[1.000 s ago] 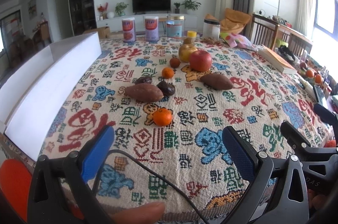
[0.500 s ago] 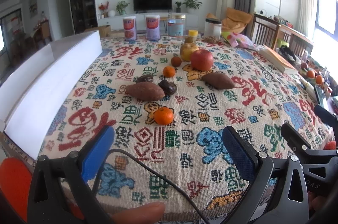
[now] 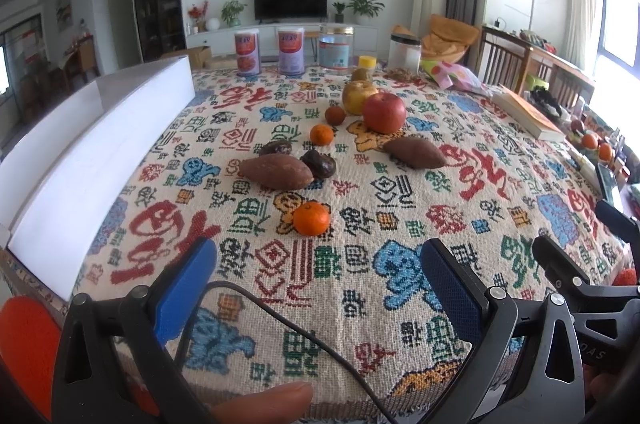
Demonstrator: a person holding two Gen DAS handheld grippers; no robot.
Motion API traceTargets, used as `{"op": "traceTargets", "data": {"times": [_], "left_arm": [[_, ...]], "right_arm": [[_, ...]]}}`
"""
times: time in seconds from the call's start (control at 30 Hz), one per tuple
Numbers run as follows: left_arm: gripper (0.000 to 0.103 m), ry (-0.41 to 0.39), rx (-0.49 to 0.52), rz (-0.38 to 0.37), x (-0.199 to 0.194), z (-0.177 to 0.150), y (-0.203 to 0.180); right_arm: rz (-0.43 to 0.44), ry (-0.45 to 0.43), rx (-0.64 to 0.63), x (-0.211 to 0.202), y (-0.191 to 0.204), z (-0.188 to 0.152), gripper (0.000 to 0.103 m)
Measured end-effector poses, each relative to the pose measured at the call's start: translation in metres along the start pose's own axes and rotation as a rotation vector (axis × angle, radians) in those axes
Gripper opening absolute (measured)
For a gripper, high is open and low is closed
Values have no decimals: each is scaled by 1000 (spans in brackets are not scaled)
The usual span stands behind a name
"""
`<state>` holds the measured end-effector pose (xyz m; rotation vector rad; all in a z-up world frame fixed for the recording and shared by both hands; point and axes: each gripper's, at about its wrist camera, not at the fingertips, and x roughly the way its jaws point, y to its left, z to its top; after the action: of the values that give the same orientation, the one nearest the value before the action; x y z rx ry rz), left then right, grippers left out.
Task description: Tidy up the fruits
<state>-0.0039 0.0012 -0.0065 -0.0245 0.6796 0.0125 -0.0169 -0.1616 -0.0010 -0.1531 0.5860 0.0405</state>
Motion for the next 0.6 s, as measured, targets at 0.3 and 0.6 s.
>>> {"op": "traceTargets", "data": {"times": [0.3, 0.6], "left_arm": [[102, 0, -1, 2, 0, -1, 0], [102, 0, -1, 2, 0, -1, 1]], "right_arm": [[2, 2, 0, 1, 0, 0, 103], [3, 4, 0, 2, 1, -1, 103]]}}
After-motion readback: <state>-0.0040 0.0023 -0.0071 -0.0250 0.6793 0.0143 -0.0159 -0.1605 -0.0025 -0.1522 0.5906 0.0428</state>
